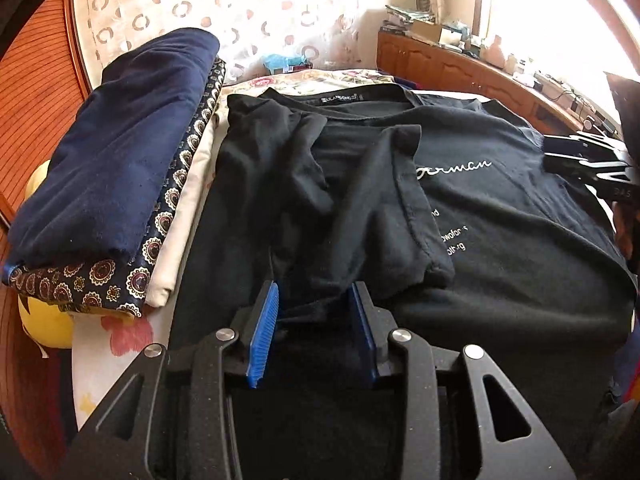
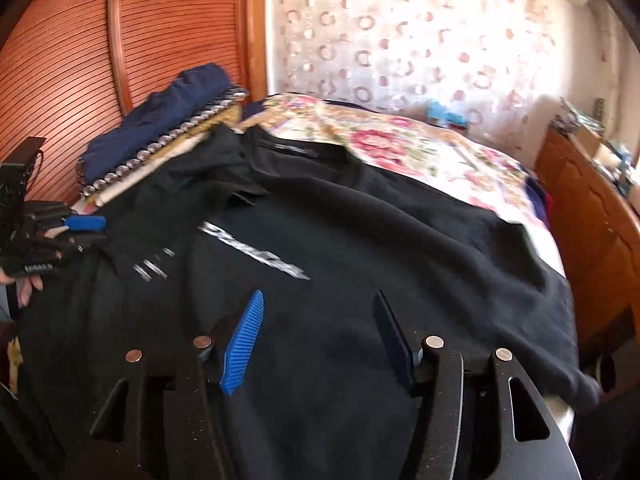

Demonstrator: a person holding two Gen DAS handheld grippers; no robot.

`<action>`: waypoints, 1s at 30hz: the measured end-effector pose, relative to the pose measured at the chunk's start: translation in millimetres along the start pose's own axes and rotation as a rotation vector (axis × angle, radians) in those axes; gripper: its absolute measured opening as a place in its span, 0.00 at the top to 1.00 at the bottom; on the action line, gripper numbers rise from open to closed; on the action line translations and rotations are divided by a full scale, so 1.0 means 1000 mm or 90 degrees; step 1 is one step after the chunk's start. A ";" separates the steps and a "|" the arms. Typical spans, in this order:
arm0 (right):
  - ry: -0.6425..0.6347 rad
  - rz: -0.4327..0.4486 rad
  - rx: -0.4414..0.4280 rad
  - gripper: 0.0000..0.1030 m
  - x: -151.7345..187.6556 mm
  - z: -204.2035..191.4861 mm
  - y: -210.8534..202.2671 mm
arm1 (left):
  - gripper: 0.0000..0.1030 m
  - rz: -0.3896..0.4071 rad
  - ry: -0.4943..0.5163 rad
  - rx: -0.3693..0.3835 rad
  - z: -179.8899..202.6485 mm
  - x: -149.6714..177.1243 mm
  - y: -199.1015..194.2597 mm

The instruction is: Fold small clothes

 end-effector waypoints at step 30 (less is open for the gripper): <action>0.356 -0.012 0.144 0.42 0.044 0.183 -0.060 | 0.62 0.003 -0.019 0.023 0.002 -0.002 0.001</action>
Point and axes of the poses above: each gripper's, at about its wrist camera, not at the fingertips, and y roughly the way its jaws point, z to its right, x to its underside, the point moved 8 cm from there along y, roughly the way its jaws point, and after that the axes turned 15 degrees about y, right-handed, at the moved point
